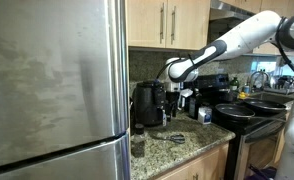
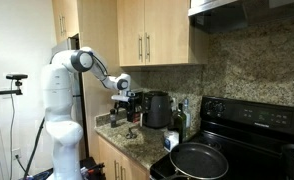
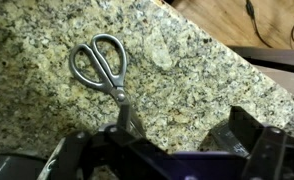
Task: Pick up the pair of scissors
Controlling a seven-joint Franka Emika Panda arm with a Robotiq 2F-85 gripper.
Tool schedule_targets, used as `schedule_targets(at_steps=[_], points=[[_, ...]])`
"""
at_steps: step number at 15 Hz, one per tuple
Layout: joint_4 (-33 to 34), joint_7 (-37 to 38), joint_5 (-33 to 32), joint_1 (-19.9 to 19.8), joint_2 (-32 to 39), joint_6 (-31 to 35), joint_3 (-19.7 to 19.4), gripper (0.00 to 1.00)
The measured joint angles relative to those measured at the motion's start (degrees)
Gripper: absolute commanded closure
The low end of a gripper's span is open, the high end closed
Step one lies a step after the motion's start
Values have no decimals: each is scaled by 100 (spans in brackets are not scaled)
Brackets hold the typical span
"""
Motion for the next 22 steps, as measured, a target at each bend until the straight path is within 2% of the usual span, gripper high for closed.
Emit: schedule_targets(at_steps=[2, 5, 10, 13, 22], points=[[-14, 0, 0, 14, -39, -26, -1, 0], [46, 292, -200, -1, 374, 171, -120, 0], [171, 415, -356, -111, 1619, 1177, -449, 0], [177, 414, -357, -165, 2037, 1550, -494, 0], [47, -208, -1114, -167, 1972, 1559, -472, 0]])
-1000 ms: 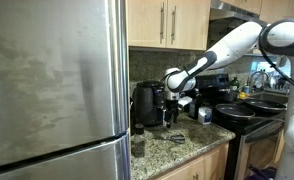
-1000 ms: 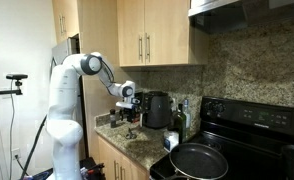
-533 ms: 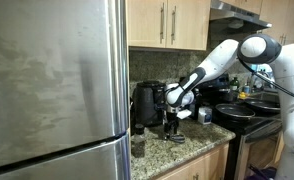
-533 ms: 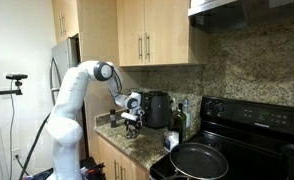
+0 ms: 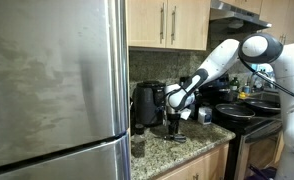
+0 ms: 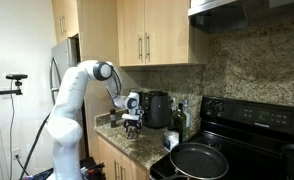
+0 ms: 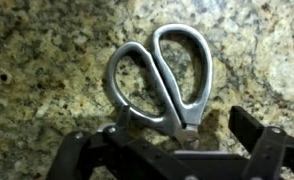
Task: Pick up the pair of scissors
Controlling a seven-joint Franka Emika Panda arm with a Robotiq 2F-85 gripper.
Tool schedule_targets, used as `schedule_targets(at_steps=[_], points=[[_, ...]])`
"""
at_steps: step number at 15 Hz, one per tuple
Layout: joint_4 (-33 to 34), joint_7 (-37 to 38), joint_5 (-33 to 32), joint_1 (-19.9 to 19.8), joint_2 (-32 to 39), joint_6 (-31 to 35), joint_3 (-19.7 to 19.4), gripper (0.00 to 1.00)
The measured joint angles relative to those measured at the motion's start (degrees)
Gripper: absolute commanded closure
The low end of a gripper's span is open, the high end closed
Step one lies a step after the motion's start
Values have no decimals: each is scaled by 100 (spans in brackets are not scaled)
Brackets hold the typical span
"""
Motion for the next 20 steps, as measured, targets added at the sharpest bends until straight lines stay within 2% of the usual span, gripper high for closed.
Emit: schedule_targets(at_steps=[2, 3, 4, 10, 14, 15, 16, 17, 20], points=[[-76, -130, -276, 10, -46, -57, 1, 0], [-103, -150, -443, 12, -59, -96, 1, 10], [-118, -176, -590, 13, -64, -144, 1, 26], [-117, -533, -845, 15, -212, -523, 19, 66], [-118, -677, -845, 5, -264, -645, 19, 98], [-117, -683, -845, 3, -271, -671, 18, 64], [-117, -686, -845, 3, -273, -705, 18, 57], [-117, -686, -844, 4, -275, -752, 18, 56], [-118, -686, -805, 5, -280, -913, 27, 36]])
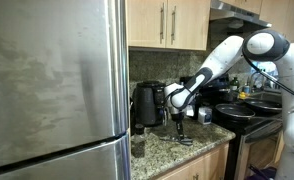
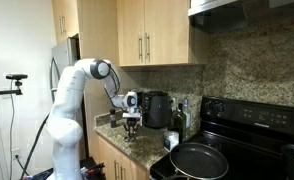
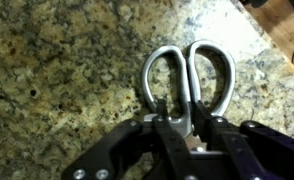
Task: Pick up the pair of scissors
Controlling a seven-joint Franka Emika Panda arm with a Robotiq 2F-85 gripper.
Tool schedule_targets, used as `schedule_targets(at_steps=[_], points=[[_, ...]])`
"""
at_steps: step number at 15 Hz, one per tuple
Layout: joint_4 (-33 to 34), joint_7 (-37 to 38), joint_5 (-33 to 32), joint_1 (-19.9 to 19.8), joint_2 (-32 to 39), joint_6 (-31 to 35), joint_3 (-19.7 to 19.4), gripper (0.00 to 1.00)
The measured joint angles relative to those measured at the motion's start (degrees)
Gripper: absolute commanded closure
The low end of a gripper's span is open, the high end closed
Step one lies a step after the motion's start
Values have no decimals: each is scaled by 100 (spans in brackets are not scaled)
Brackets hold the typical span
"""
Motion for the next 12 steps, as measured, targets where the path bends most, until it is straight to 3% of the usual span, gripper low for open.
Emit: schedule_targets(at_steps=[5, 12], points=[[-62, 9, 2, 0, 2, -6, 1, 2], [-181, 146, 54, -6, 11, 14, -3, 0]])
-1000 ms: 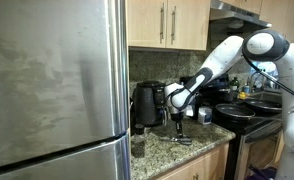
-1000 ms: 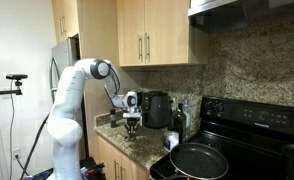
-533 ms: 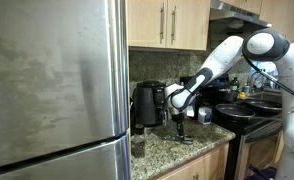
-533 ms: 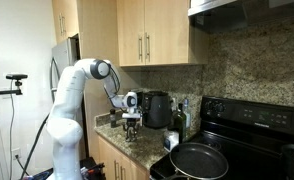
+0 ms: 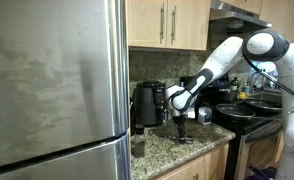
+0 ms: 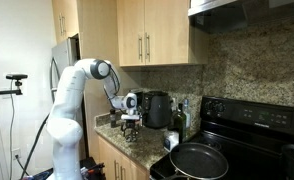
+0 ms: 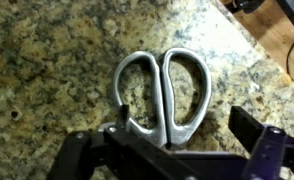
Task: Pick up the pair of scissors
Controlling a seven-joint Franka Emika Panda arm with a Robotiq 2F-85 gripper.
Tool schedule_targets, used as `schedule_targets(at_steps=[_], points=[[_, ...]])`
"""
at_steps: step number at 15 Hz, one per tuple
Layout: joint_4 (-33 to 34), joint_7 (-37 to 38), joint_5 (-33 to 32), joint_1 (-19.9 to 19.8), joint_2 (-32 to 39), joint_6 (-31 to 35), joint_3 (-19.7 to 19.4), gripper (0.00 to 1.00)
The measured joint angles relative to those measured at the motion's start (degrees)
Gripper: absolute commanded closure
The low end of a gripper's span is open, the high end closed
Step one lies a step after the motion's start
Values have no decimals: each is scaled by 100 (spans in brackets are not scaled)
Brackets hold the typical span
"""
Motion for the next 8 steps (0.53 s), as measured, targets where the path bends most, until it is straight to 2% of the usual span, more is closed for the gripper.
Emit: schedule_targets(at_steps=[4, 8], points=[[-21, 327, 93, -21, 0, 169, -15, 0], [-146, 1254, -121, -6, -4, 699, -121, 0]])
